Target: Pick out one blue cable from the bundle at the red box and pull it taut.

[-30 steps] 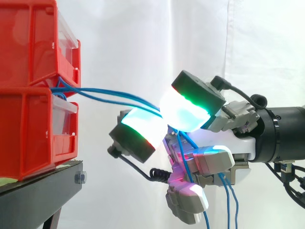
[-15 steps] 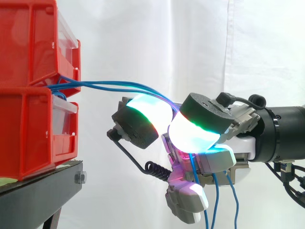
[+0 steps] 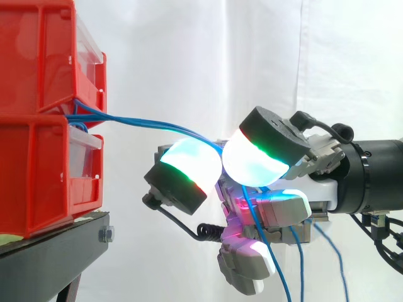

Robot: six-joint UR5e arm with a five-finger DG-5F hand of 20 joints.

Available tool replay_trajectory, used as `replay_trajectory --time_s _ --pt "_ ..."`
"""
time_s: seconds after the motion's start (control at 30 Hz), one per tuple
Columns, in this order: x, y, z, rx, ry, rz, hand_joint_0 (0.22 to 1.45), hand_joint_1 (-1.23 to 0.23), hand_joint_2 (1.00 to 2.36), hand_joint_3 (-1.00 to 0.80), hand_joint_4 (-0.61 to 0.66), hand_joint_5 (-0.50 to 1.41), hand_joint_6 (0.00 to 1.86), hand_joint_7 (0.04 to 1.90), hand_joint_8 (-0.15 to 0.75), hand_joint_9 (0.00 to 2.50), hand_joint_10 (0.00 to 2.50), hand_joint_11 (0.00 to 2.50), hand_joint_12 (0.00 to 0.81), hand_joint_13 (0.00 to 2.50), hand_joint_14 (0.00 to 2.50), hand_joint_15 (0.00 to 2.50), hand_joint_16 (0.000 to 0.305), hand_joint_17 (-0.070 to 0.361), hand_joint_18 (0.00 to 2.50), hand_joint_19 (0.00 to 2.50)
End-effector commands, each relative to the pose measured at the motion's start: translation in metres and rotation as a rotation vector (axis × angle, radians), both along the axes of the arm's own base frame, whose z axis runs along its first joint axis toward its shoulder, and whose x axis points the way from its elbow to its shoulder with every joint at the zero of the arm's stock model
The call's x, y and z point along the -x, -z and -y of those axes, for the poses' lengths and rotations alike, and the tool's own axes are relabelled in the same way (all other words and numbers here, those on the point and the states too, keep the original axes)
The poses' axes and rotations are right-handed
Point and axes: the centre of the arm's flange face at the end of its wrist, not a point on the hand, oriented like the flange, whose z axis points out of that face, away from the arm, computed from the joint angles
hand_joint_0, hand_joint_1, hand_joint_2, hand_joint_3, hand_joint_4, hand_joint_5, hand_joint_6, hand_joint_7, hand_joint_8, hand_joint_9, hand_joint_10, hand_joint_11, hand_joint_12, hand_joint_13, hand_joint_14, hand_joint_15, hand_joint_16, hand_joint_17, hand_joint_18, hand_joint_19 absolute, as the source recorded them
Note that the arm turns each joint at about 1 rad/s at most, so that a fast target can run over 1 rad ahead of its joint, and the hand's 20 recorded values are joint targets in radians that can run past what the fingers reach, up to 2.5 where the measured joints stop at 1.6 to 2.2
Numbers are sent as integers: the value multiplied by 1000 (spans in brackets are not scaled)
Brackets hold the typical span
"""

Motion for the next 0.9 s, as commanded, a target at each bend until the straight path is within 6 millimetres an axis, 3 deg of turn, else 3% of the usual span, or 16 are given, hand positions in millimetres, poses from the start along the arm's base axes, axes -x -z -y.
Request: replay_trajectory --time_s 0.0,0.13,0.33,0.5,0.7,0.87 --pt "0 0 0 0 1 2 532 -877 1000 -500 -30 -100 884 976 299 1496 28 844 400 1265 26 715 52 117 973 769" --pt "0 0 0 0 -1 -1 500 -869 1000 -500 -17 -101 877 963 307 1498 27 840 411 1271 26 701 55 123 989 768" --pt "0 0 1 0 1 2 481 -707 1000 -500 14 -102 870 859 320 1512 26 814 428 1291 23 700 58 129 1024 779" --pt "0 0 0 0 1 2 510 -589 1000 -500 20 -98 844 880 322 1515 26 809 426 1305 26 699 56 126 1029 798" --pt "-1 -2 0 0 2 3 631 -621 1000 -500 -15 -97 835 926 317 1510 29 829 408 1293 27 711 52 117 996 819" --pt "-1 -2 0 0 2 2 645 -705 1010 -368 -5 -99 867 979 323 1506 29 856 411 1291 26 719 52 117 1000 820"
